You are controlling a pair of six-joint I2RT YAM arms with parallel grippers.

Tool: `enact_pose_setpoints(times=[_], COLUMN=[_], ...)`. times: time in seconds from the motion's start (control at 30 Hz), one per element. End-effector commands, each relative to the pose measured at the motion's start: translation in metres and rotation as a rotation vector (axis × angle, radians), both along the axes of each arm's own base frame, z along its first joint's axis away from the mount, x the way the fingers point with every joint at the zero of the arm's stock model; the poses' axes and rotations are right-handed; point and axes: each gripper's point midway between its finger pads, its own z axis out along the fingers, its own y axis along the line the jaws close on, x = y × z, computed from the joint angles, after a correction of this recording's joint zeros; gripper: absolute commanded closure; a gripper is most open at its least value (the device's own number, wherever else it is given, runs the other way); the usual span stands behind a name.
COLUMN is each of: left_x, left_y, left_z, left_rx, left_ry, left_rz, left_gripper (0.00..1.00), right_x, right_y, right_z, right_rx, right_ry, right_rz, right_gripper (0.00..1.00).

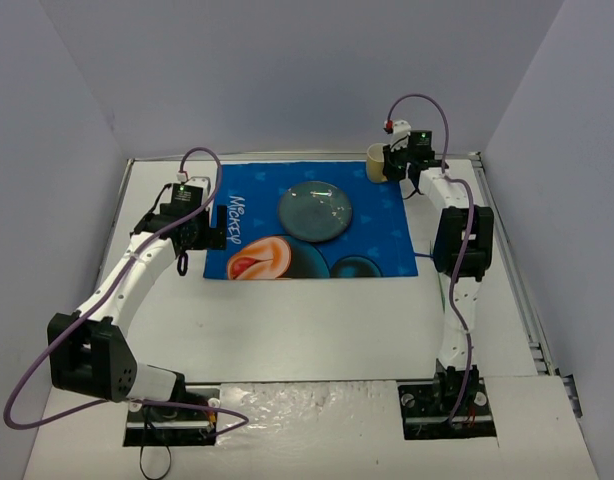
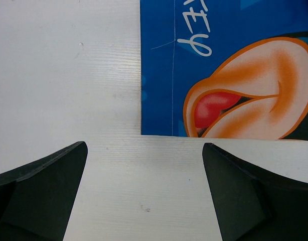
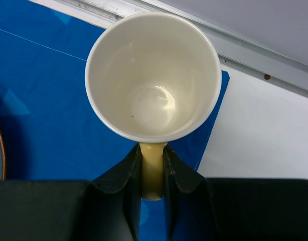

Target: Set the dinner table for one person

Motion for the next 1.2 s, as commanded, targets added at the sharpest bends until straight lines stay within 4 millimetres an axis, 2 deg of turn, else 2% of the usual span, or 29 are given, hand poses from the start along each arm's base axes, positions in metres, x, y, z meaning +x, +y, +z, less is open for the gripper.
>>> enact_pose_setpoints(times=[0.0, 0.07, 0.3, 0.43, 0.5, 0.6, 0.67, 0.73, 0.83, 0.9, 0.93, 1.17], left_x=[0.009, 0.009, 0.008, 0.008, 0.007, 0.006, 0.006, 0.005, 0.003, 0.003, 0.003, 0.0], left_y=[0.005, 0.005, 0.005, 0.004, 0.004, 0.003, 0.002, 0.002, -0.001, -0.003, -0.003, -0.005], left_z=[0.014, 0.015, 0.016, 0.018, 0.022, 0.026, 0.029, 0.034, 0.038, 0.041, 0.043, 0.053], left_rx=[0.015, 0.014, 0.013, 0.008, 0.002, -0.007, -0.013, -0.02, -0.039, -0.052, -0.057, -0.075], left_ry=[-0.052, -0.054, -0.054, -0.059, -0.071, -0.082, -0.09, -0.103, -0.115, -0.126, -0.131, -0.163], left_rz=[0.01, 0.011, 0.009, 0.009, 0.008, 0.005, 0.002, 0.001, -0.004, -0.007, -0.008, -0.015], left_gripper=[0.03, 0.03, 0.03, 0.03, 0.03, 0.03, 0.03, 0.03, 0.03, 0.03, 0.03, 0.03], right_x=[0.019, 0.017, 0.009, -0.005, -0.017, -0.04, -0.062, -0.089, -0.123, -0.153, -0.163, -0.216], right_y=[-0.008, -0.012, -0.02, -0.031, -0.038, -0.061, -0.098, -0.12, -0.143, -0.157, -0.163, -0.172], right_z=[0.065, 0.063, 0.076, 0.094, 0.118, 0.12, 0.129, 0.146, 0.138, 0.113, 0.113, 0.06], right_rx=[0.018, 0.017, 0.012, 0.01, 0.029, 0.031, 0.078, 0.14, 0.272, 0.32, 0.342, 0.365], right_ry=[-0.192, -0.188, -0.199, -0.207, -0.227, -0.202, -0.199, -0.224, -0.204, -0.156, -0.157, -0.032], right_rz=[0.006, 0.001, -0.021, -0.073, -0.142, -0.312, -0.517, -0.668, -0.856, -0.946, -0.979, -1.154], right_gripper=[1.0, 0.94, 0.5, 0.36, 0.32, 0.28, 0.25, 0.23, 0.16, 0.14, 0.13, 0.14])
